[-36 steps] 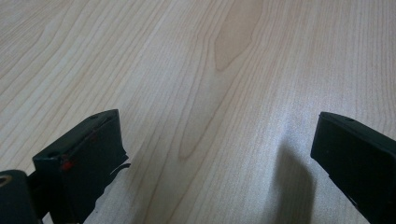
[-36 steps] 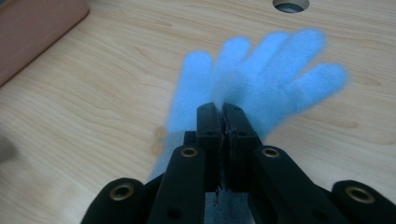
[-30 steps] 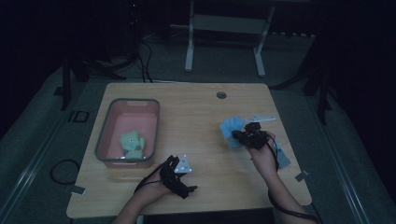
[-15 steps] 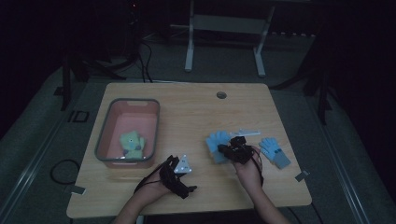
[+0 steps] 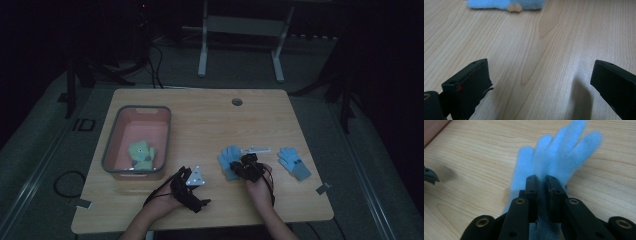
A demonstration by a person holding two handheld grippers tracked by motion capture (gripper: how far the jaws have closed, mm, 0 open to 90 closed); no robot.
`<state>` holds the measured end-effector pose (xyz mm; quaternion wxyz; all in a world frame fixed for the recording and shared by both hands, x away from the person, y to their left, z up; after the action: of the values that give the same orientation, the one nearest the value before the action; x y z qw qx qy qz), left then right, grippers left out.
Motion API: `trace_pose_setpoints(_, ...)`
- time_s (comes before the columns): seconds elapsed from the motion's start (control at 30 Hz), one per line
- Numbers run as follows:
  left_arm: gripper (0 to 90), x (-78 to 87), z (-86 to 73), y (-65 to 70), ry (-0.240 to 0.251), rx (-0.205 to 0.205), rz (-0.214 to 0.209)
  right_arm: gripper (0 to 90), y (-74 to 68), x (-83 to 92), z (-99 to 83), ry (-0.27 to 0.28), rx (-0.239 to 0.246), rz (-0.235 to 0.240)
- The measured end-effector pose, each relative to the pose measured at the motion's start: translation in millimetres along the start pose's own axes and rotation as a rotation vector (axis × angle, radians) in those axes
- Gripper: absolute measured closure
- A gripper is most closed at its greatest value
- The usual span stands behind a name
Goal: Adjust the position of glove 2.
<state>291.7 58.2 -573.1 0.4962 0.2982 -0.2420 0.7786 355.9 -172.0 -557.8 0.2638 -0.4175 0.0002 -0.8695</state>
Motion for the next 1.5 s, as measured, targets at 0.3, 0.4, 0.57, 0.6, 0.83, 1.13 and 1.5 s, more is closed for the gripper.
trace_pose_setpoints(0.3,2.8,-0.3,-0.3,0.1,-0.003,-0.004,0.000,68.7,0.1,30.0,14.9,0.060,0.063,0.030)
trace_pose_setpoints(0.4,2.8,-0.4,-0.1,0.5,0.000,-0.007,-0.001,66.7,8.6,39.8,19.7,0.073,0.115,0.026)
trace_pose_setpoints(0.57,2.8,-0.1,0.0,0.6,0.000,-0.004,-0.004,66.5,33.5,55.3,21.7,0.084,0.166,0.023)
trace_pose_setpoints(0.6,2.8,-0.5,-0.1,0.9,0.000,-0.007,-0.002,64.6,38.4,58.4,21.5,0.085,0.174,0.041)
trace_pose_setpoints(0.83,2.8,-0.6,-0.7,0.1,-0.005,-0.010,-0.002,60.9,72.5,77.0,15.8,0.084,0.204,0.065)
trace_pose_setpoints(1.13,2.8,-0.8,-0.6,0.0,-0.005,-0.008,-0.007,59.6,122.3,98.7,13.1,0.074,0.236,0.004)
trace_pose_setpoints(1.5,2.8,-1.5,-0.5,1.4,-0.006,-0.013,-0.009,63.7,178.2,112.6,4.1,0.023,0.249,-0.034)
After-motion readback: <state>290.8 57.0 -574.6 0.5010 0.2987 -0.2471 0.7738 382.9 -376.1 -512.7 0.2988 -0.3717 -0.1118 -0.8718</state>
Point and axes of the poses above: each handheld gripper's, and its own axes: x roughly backward along the jaws, z roughly out of its top, y roughly to its right, the point moved 1 cm from there along -x, roughly forward along the jaws, and after that the axes turned 4 degrees about -x, right-handed, at the moved point
